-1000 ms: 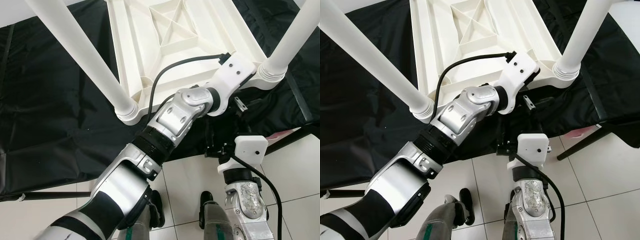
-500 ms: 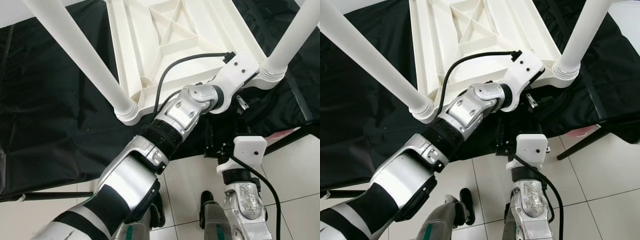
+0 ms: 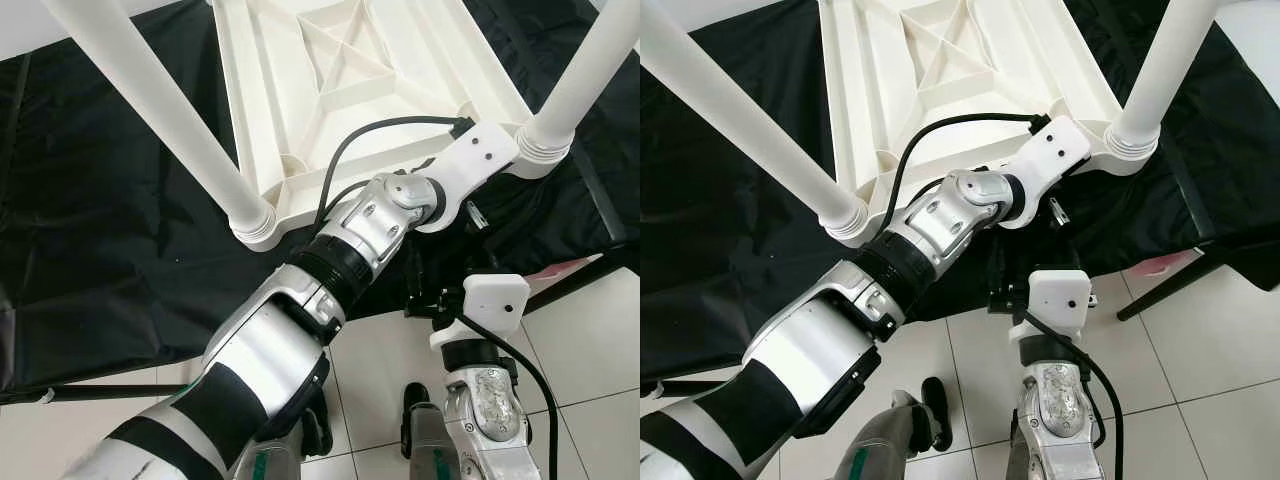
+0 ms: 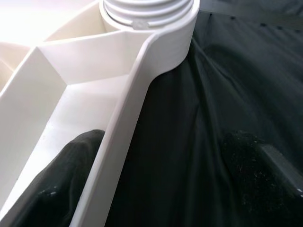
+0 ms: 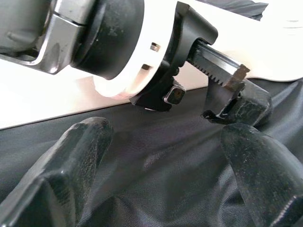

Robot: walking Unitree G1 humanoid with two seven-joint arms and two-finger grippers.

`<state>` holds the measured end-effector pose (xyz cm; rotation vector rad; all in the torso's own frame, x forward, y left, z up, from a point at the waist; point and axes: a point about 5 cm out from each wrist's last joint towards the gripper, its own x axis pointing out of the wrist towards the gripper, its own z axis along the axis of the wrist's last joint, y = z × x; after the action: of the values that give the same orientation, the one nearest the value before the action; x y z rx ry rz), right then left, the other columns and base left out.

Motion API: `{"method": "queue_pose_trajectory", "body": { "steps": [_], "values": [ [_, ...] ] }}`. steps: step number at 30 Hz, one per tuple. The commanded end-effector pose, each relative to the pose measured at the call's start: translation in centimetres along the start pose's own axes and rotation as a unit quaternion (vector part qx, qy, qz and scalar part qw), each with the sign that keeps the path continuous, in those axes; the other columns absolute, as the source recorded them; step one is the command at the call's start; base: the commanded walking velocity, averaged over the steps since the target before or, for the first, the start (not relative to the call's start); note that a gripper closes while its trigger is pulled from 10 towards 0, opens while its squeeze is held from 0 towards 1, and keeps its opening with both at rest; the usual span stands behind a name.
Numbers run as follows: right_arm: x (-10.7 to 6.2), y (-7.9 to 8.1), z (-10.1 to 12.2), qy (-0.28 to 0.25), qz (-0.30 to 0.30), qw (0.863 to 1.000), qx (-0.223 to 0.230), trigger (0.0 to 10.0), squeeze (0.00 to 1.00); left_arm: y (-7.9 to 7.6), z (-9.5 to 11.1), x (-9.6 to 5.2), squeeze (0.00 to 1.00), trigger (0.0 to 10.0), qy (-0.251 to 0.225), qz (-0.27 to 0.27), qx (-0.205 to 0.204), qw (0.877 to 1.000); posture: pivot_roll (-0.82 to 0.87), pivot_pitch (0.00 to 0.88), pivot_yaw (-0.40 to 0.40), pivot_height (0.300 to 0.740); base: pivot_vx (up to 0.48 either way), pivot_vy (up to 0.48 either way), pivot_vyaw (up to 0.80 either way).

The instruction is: Building children table

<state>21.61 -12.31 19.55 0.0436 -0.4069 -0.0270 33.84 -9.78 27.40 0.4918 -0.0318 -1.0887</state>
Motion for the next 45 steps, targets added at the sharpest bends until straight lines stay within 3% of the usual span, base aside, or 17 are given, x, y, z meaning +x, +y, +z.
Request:
{"method": "queue_pose_trajectory", "body": {
  "steps": [1,10,44,45],
  "values": [
    [-0.3,0.5,-0.2,0.006,0.000,1.000,0.011,10.0,0.00,0.4,-0.7,0.3,0.00,10.0,0.020,0.077,0.001,0.997,-0.20,0.342,0.244,0.740,0.000,0.000,0.00],
    [-0.3,0.6,-0.2,0.004,-0.005,1.000,0.013,10.0,0.00,1.1,0.5,0.4,0.00,10.0,0.015,0.090,0.005,0.996,-0.20,0.344,0.252,0.740,0.000,0.000,0.00],
    [-0.4,0.7,-0.2,0.003,-0.005,1.000,0.012,10.0,0.00,2.2,1.4,0.5,0.00,10.0,0.007,0.121,-0.033,0.992,-0.21,0.343,0.251,0.740,0.000,0.000,0.00],
    [-0.4,0.7,-0.2,0.003,-0.006,1.000,0.012,10.0,0.00,2.1,1.4,0.5,0.00,8.1,0.005,0.119,-0.035,0.992,-0.21,0.341,0.252,0.740,0.000,0.000,0.00]
  ]
}}
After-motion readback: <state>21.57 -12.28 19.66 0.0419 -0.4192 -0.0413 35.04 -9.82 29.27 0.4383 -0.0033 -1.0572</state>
